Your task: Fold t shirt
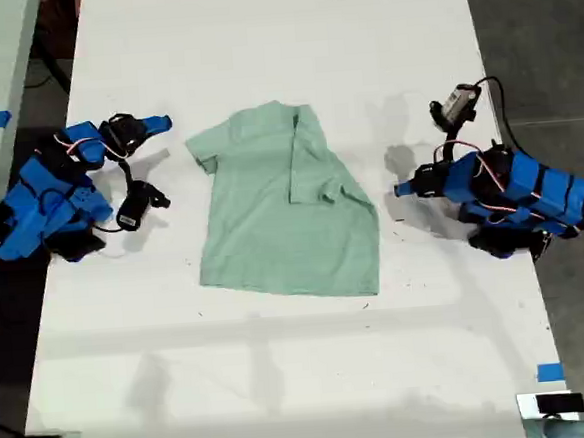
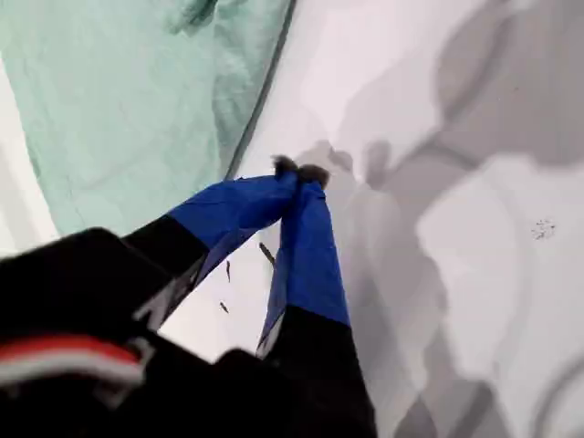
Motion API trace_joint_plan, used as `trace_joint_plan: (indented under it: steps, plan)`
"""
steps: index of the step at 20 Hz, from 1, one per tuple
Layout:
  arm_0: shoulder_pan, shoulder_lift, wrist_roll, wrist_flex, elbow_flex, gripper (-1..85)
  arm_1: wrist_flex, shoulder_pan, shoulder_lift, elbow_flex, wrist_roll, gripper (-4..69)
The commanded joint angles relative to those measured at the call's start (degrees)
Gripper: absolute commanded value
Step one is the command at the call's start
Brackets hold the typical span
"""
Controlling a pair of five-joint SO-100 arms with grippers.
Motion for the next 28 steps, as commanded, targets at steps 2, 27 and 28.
trace_joint_plan:
  steps: [2,27,28]
  plan:
    - [1.14,0.44,-7.38,-0.88,-6.59,-0.3,-0.09,1.49,0.62,2.46,0.88,-0.2]
    - [-3.08,-101.16,23.73,-2.90,-63.72,17.2,0.09,1.49,0.62,2.37,0.97,-0.2]
    - [-2.99,-103.18,23.73,-3.52,-63.98,15.0,0.09,1.41,0.62,2.37,0.97,-0.2]
